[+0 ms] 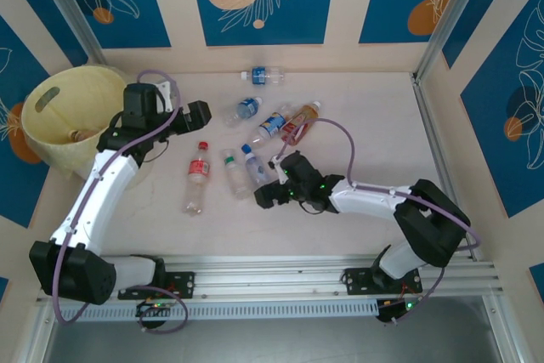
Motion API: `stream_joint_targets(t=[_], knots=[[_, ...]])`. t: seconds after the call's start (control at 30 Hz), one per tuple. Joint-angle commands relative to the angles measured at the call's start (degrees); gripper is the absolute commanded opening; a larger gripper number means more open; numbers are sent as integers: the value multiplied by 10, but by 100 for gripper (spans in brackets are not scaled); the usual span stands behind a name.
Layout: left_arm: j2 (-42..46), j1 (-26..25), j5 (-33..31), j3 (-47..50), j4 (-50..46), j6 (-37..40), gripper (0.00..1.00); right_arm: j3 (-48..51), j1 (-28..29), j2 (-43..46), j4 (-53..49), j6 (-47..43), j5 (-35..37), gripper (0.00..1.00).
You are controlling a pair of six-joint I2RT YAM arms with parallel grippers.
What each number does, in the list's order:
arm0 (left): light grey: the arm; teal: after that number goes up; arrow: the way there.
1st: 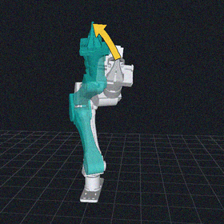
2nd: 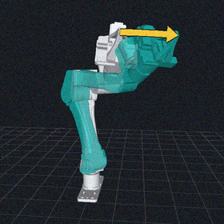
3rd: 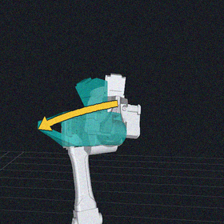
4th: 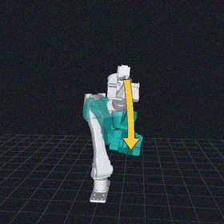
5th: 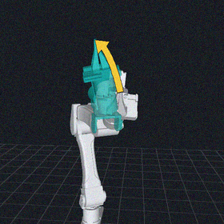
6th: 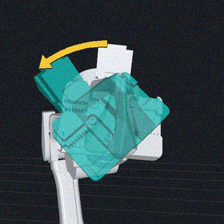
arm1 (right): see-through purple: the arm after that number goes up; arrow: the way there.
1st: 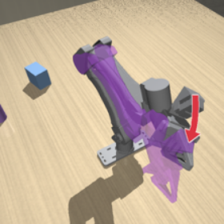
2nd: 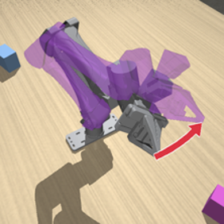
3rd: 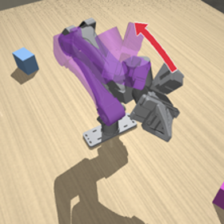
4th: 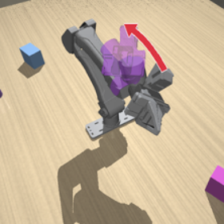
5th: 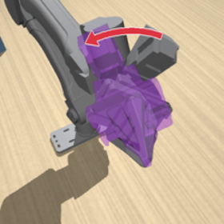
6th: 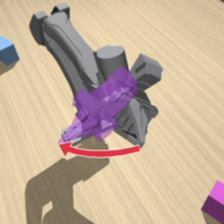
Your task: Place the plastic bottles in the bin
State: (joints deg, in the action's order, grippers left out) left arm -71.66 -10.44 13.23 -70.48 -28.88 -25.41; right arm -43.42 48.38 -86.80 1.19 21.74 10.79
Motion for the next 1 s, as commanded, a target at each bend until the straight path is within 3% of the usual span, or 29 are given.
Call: stream_joint_targets(t=[0.0, 0.17, 0.33, 0.5, 0.6, 0.8, 0.97], knots=[[3, -6, 20, 14, 28, -22, 100, -41, 27, -32, -59, -18, 88, 94], [4, -6, 24, 40, 41, -33, 100, -86, 44, -88, -106, -27, 142, 92], [4, -8, 36, 72, 68, -57, 100, -102, 55, -129, -124, -17, 186, 76], [7, -16, 59, 90, 80, -67, 100, -69, 64, -81, -79, -25, 207, 57], [8, -26, 92, 107, 109, -88, 100, -32, 64, -28, -24, -26, 216, 53], [-8, -76, 121, 128, 158, -123, 100, 36, 54, 69, 110, -36, 149, 48], [-43, -112, 224, 159, 283, -175, 100, 37, 39, 80, 138, -20, 96, 49]])
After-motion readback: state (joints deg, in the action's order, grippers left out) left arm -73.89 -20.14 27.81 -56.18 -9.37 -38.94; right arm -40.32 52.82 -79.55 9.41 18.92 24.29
